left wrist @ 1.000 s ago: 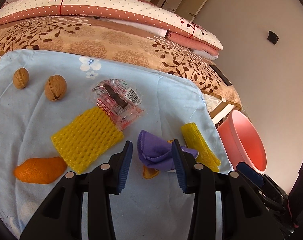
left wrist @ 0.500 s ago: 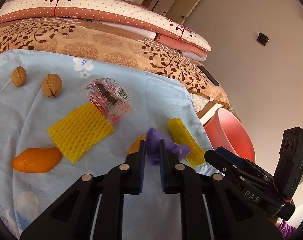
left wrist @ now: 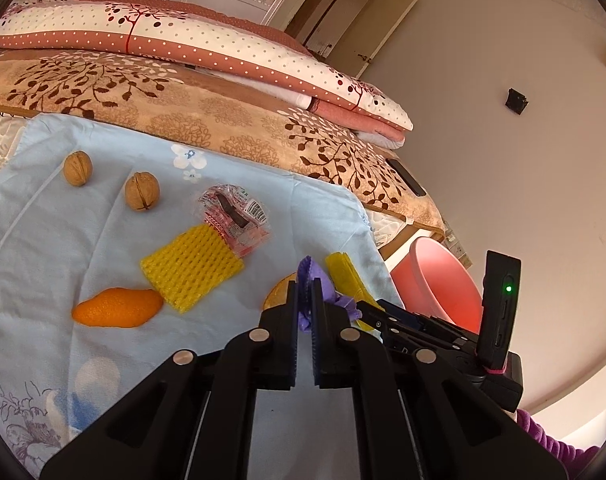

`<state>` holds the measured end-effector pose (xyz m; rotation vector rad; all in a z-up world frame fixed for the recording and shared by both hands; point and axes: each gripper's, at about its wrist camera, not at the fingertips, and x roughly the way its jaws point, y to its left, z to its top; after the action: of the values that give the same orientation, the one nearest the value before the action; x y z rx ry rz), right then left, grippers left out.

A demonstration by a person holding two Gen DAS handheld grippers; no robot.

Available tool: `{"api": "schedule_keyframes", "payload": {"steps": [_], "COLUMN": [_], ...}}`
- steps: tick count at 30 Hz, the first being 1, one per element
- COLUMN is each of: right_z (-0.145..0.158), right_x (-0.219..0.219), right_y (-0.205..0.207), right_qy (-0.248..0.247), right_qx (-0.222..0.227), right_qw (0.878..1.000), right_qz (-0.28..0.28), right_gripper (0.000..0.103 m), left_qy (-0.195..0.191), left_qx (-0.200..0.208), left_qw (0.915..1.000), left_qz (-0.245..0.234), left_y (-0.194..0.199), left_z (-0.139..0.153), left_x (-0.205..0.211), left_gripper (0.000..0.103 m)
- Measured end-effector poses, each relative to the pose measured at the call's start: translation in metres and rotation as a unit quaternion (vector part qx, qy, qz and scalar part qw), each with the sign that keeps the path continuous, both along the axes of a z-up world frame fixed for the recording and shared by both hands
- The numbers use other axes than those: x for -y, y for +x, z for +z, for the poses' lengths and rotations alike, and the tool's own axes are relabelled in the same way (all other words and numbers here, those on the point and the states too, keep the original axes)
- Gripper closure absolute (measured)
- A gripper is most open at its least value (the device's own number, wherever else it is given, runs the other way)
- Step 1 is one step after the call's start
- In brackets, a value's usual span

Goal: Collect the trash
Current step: 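Grasp the purple cloth bundle with the left gripper, then grasp the yellow glove with the right gripper while the left holds the purple bundle, then carry the purple bundle and yellow glove with both grippers over the pink bucket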

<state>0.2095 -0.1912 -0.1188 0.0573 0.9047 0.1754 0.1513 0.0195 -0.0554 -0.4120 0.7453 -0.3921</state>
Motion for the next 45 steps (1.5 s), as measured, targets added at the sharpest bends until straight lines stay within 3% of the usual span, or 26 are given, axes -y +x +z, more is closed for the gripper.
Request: {"api": "schedule_keyframes", "payload": {"steps": [6, 23, 45], "right_z": [0.011, 0.056, 0.078], "right_x": [0.003, 0.041, 0.14], "right_y": [-0.02, -0.081, -0.11], "right_qy": [0.022, 0.061, 0.079], "right_qx": [0.02, 0.084, 0.128], "right_qw": [1.0, 0.994, 0.98], "right_qz": [0.005, -0.023, -0.127], "right_gripper": [0.087, 0.087, 0.087], "left_qy": [0.007, 0.022, 0.045], "left_qx": [0.013, 0.061, 0.099], "left_qw": [0.9999, 0.9978, 0.9893], "left_qz": [0.006, -0.009, -0.097], "left_y": [-0.008, -0.025, -0.019], "left_z": [0.01, 0.045, 0.066], "left_x": [0.001, 0.036, 0.143], "left_gripper": [0.098, 0.098, 0.098]}}
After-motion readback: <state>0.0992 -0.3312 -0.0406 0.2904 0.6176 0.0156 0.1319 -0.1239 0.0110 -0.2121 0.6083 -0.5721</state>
